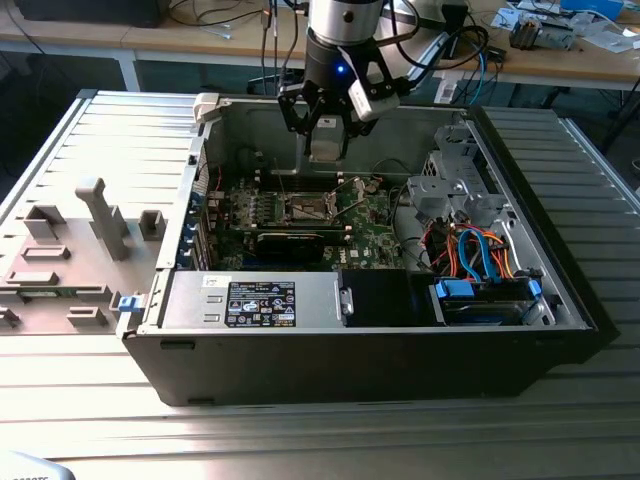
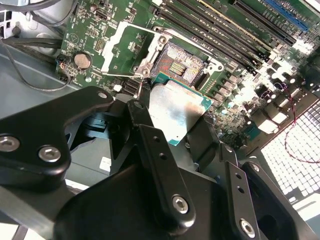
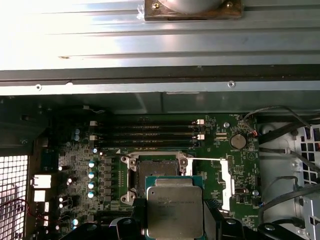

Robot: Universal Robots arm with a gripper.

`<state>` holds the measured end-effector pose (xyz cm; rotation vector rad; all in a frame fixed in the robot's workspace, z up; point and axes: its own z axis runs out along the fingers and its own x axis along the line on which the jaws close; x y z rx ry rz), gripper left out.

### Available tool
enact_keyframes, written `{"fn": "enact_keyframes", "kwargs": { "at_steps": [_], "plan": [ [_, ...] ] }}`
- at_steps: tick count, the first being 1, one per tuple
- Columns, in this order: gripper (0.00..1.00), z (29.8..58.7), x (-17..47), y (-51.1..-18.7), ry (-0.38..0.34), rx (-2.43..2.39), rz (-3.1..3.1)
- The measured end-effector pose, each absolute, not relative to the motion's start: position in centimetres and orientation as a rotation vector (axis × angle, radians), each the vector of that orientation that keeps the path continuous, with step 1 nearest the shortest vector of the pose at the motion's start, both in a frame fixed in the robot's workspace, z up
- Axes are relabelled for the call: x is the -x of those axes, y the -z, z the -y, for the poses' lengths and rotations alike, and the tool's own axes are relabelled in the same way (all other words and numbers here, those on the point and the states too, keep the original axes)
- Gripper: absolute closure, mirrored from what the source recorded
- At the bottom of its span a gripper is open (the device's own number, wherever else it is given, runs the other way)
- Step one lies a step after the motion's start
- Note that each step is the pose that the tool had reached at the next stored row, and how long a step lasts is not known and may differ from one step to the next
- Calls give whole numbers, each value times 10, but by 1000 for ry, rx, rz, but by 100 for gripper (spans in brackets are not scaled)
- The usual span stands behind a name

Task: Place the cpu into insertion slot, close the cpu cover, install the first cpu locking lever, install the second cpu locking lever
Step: 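Place the cpu into insertion slot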

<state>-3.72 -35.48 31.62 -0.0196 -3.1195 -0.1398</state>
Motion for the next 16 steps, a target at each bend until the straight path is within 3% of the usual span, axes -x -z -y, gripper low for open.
{"fn": "enact_keyframes", "kwargs": {
  "at_steps": [16],
  "plan": [
    [46, 355, 43, -314, 140, 20, 3120]
  ]
}}
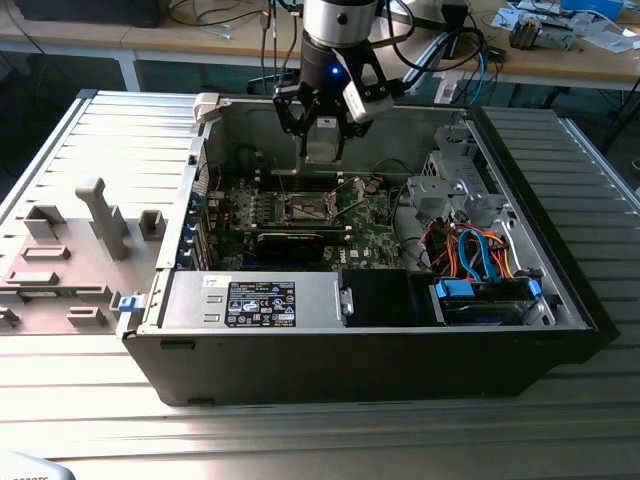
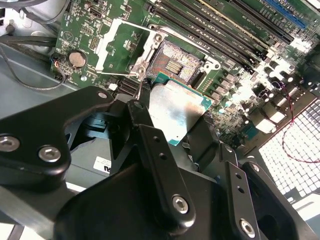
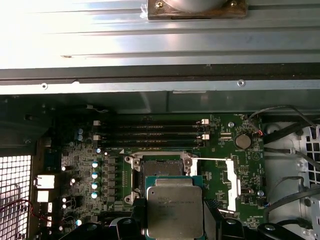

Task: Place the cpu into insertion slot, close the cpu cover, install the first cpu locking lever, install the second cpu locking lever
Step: 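Place the cpu into insertion slot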

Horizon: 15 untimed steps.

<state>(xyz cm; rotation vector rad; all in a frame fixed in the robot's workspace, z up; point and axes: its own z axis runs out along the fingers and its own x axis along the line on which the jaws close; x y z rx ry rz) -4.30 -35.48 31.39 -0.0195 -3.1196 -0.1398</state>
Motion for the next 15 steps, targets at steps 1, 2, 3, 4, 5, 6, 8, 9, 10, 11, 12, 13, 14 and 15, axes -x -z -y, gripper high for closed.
{"fn": "enact_keyframes", "kwargs": {
  "at_steps": [1, 2, 3, 4, 5, 6, 8, 9, 10, 11, 12, 13, 14, 15],
  "plan": [
    [46, 355, 43, -314, 140, 20, 3120],
    [46, 355, 43, -314, 140, 20, 3120],
    [46, 355, 43, -314, 140, 20, 3120],
    [46, 355, 43, -313, 140, 20, 3120],
    [46, 355, 43, -313, 140, 20, 3120],
    [46, 355, 44, -313, 140, 20, 3120],
    [46, 355, 44, -312, 140, 20, 3120],
    [46, 355, 44, -312, 140, 20, 3120],
    [46, 355, 44, -312, 140, 20, 3120],
    [46, 355, 44, -312, 140, 20, 3120],
    [46, 355, 44, -312, 140, 20, 3120],
    [46, 355, 44, -312, 140, 20, 3120],
    [46, 355, 44, -311, 140, 20, 3120],
    [46, 355, 44, -311, 140, 20, 3120]
  ]
}}
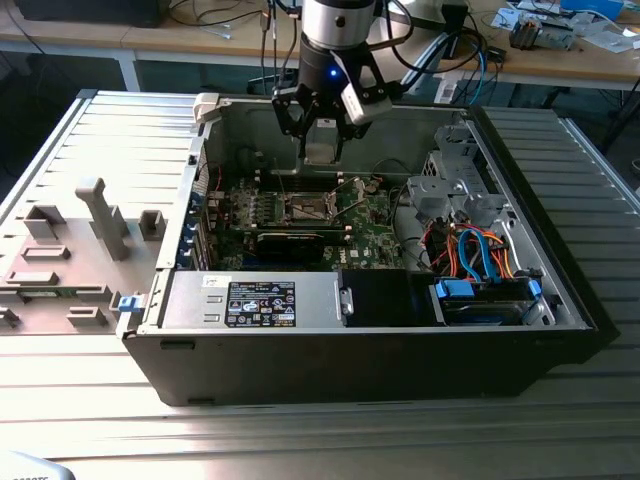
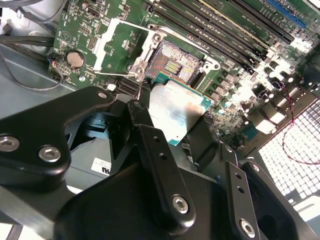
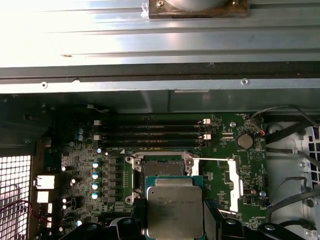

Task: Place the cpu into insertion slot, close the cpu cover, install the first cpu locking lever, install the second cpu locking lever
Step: 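Place the cpu into insertion slot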

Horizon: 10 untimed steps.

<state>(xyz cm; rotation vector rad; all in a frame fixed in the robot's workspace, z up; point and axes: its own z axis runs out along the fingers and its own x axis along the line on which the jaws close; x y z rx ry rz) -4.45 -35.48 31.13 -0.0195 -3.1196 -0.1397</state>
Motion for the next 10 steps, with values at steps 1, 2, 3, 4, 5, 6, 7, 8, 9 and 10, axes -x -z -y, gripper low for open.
{"fn": "enact_keyframes", "kwargs": {
  "at_steps": [1, 2, 3, 4, 5, 6, 7, 8, 9, 10],
  "plan": [
    [46, 355, 45, -311, 140, 20, 3120],
    [46, 355, 45, -311, 140, 20, 3120],
    [46, 355, 45, -310, 140, 19, 3120],
    [46, 355, 45, -309, 140, 20, 3120],
    [46, 355, 45, -309, 140, 19, 3120],
    [46, 355, 45, -309, 140, 20, 3120],
    [46, 355, 45, -309, 140, 20, 3120],
    [46, 355, 45, -309, 140, 20, 3120],
    [46, 355, 45, -308, 140, 20, 3120],
    [46, 355, 45, -308, 140, 20, 3120]
  ]
}}
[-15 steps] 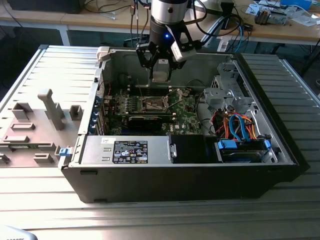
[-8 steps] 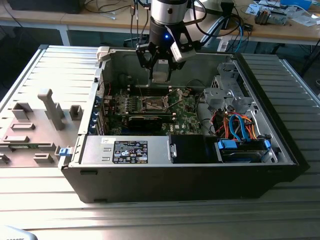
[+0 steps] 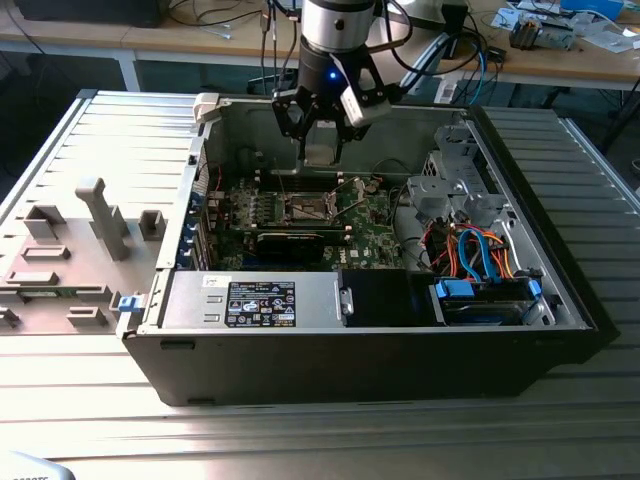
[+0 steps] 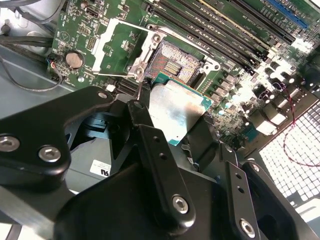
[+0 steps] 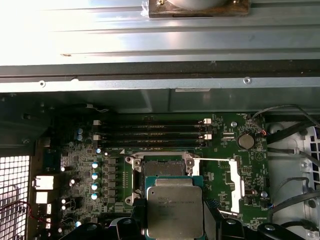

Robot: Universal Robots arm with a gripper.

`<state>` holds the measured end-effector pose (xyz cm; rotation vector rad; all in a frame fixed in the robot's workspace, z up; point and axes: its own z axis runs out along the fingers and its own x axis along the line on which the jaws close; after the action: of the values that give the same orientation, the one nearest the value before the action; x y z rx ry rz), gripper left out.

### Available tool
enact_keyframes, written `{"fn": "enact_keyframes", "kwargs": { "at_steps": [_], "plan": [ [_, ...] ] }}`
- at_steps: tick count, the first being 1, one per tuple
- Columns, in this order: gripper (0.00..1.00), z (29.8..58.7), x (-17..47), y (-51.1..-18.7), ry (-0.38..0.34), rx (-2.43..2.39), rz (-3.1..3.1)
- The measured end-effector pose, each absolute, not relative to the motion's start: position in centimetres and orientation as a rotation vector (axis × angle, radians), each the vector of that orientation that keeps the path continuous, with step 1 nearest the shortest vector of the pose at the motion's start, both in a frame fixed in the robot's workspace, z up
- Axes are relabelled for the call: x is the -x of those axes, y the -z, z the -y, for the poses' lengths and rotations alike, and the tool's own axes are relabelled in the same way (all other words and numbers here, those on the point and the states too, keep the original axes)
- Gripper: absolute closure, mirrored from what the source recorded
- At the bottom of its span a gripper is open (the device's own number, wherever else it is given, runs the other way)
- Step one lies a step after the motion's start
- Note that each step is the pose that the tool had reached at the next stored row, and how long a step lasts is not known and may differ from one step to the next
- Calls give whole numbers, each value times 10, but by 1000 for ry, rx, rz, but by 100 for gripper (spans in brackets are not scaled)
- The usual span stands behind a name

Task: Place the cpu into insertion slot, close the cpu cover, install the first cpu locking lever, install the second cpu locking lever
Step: 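Place the cpu into insertion slot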

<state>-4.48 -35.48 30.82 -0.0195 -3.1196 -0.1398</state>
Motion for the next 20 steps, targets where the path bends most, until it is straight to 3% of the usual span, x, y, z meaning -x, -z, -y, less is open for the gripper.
{"fn": "enact_keyframes", "kwargs": {
  "at_steps": [20],
  "plan": [
    [46, 355, 45, -302, 140, 20, 3120]
  ]
}}
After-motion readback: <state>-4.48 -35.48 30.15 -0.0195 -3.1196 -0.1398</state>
